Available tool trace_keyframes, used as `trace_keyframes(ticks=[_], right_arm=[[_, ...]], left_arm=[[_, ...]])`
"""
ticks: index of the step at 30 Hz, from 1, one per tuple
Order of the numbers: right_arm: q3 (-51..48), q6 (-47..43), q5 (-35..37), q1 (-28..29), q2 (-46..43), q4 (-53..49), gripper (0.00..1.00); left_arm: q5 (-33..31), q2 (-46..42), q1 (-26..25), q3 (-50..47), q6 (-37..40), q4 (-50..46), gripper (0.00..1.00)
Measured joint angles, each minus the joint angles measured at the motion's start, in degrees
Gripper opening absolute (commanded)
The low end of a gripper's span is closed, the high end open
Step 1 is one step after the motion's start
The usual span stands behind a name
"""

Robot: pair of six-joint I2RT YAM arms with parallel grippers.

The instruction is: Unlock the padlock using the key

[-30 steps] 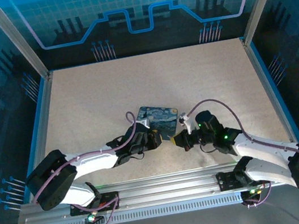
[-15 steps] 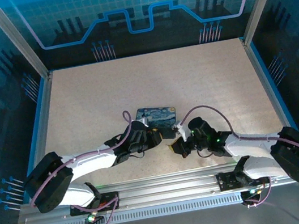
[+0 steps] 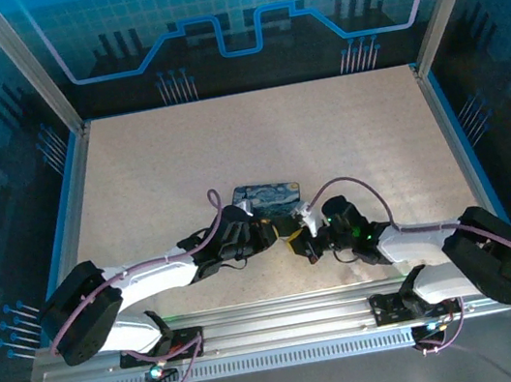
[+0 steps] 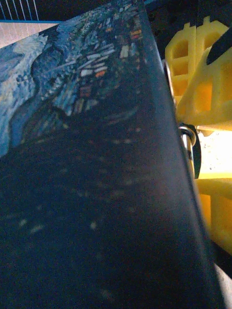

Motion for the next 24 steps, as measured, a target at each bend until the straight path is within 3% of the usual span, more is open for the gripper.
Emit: trace_keyframes(ticks=[24], right_arm=[[-0.1, -1.4, -2.7, -1.6, 2.8, 4.9, 0.05]], left_arm=[[0.5, 0.0, 0.0, 0.0, -2.6, 1.5, 0.18]])
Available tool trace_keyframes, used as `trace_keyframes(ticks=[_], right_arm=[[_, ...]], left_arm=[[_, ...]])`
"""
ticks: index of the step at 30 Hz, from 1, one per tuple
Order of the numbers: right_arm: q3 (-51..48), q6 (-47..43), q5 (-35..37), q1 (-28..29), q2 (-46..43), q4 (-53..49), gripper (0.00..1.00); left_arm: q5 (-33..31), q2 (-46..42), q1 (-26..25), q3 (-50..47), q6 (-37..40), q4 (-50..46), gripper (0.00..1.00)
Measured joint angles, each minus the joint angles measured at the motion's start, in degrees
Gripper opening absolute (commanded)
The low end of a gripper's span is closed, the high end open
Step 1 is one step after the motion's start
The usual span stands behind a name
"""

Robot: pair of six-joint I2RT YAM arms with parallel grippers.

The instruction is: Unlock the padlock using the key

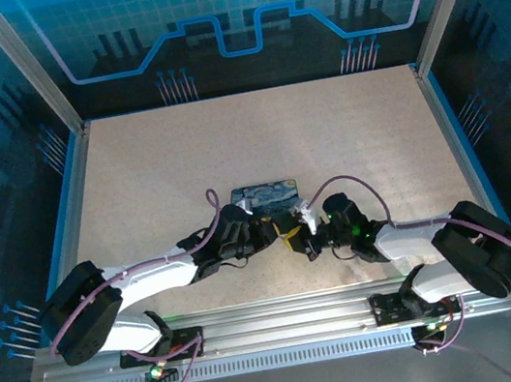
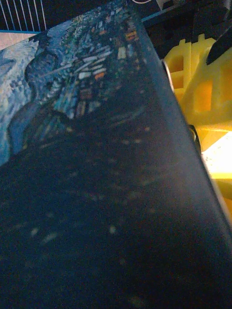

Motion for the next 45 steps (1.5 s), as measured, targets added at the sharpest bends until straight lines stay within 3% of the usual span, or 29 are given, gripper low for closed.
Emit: trace_keyframes(ticks=[26, 45], right_arm=[[-1.2, 0.6, 0.1, -0.3, 1.0, 4.6, 0.05], [-1.4, 0.4, 5.6, 2.1, 3.2, 9.6, 0.05]], left_arm=[[-0.1, 0.0, 0.1, 0.0, -1.1, 0.0, 0.18], [-0.7, 0.0, 0.7, 0.0, -3.0, 0.0, 0.18]])
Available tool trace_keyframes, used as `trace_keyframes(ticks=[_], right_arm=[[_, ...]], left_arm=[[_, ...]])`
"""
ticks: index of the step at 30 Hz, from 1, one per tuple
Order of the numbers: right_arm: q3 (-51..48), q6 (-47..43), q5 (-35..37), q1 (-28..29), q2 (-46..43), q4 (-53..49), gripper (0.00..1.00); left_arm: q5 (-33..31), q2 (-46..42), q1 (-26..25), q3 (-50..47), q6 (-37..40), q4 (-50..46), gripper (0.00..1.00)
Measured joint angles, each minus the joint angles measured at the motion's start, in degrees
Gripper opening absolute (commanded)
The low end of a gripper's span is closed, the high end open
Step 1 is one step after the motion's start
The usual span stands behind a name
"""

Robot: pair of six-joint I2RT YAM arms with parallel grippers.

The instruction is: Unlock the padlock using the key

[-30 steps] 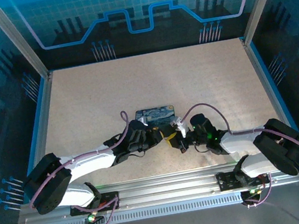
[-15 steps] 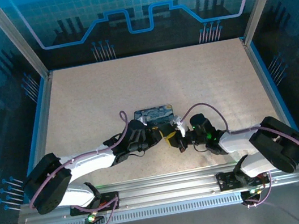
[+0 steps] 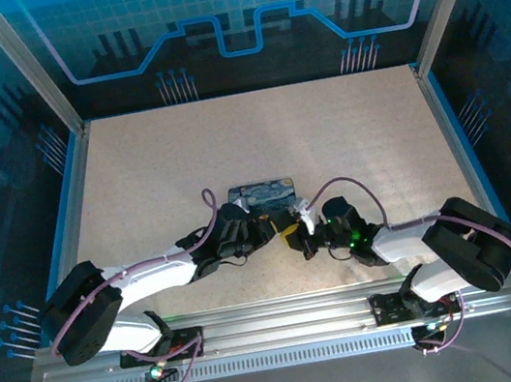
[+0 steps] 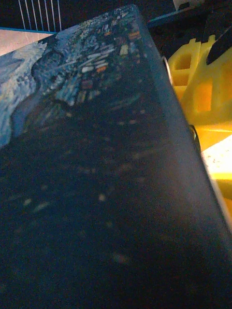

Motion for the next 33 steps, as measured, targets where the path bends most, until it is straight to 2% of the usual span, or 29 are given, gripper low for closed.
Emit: trace_keyframes(ticks=[19, 33], right_arm=[[0.2, 0.3, 0.3, 0.3, 4.5, 6.2, 0.05], [2.6, -2.4, 0.6, 0.2, 5.6, 3.7, 0.05]], left_arm=[[-1.0, 0.0, 0.7, 0.0, -1.3, 0.0, 0.18], [-1.9, 0.0, 1.1, 0.0, -1.4, -0.5, 0.18]])
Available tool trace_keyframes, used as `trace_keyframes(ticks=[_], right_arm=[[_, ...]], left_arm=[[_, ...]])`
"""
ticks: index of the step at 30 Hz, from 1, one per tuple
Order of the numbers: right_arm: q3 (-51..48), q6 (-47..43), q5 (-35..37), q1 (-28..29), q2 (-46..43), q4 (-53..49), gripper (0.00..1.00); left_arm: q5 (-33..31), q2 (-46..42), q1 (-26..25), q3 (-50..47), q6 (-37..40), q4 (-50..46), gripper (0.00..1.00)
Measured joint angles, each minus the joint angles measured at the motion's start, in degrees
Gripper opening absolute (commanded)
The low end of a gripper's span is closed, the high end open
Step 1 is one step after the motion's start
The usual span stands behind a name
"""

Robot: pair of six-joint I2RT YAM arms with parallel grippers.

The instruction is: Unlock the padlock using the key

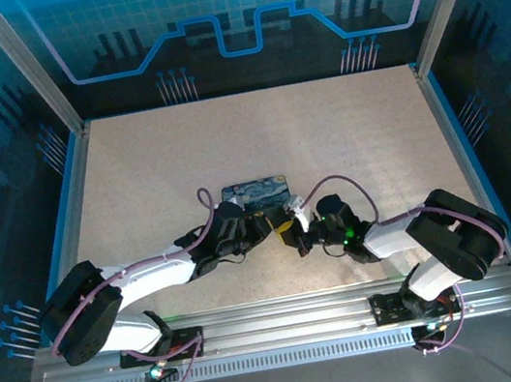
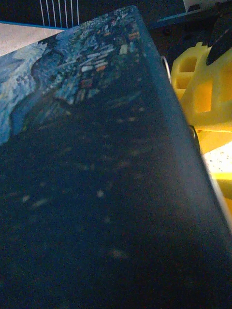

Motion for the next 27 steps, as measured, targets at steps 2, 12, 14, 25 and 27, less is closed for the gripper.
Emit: trace_keyframes(ticks=[2, 12, 14, 25, 27], right_arm=[[0.1, -0.5, -0.3, -0.3, 0.3, 0.2, 0.05], [0.5, -2.6, -3.8, -2.3, 1.0, 1.4, 0.05], [0.7, -2.6, -4.4, -2.5, 1.4, 1.5, 0.05], [2.3, -2.3, -5.9, -3.0, 2.0, 0.8, 0.05], [2.9, -2.3, -5.9, -3.0, 2.0, -0.1, 0.05]], left_arm=[[0.0, -0.1, 0.0, 0.0, 0.0, -0.1, 0.18], [0.7, -0.7, 0.4, 0.0, -0.1, 0.0, 0.18], [0.7, -0.7, 0.4, 0.0, -0.2, 0.0, 0.18], [0.7, -0.7, 1.0, 0.0, -1.3, 0.5, 0.18], [0.6, -0.7, 1.1, 0.0, -1.4, 0.5, 0.18]])
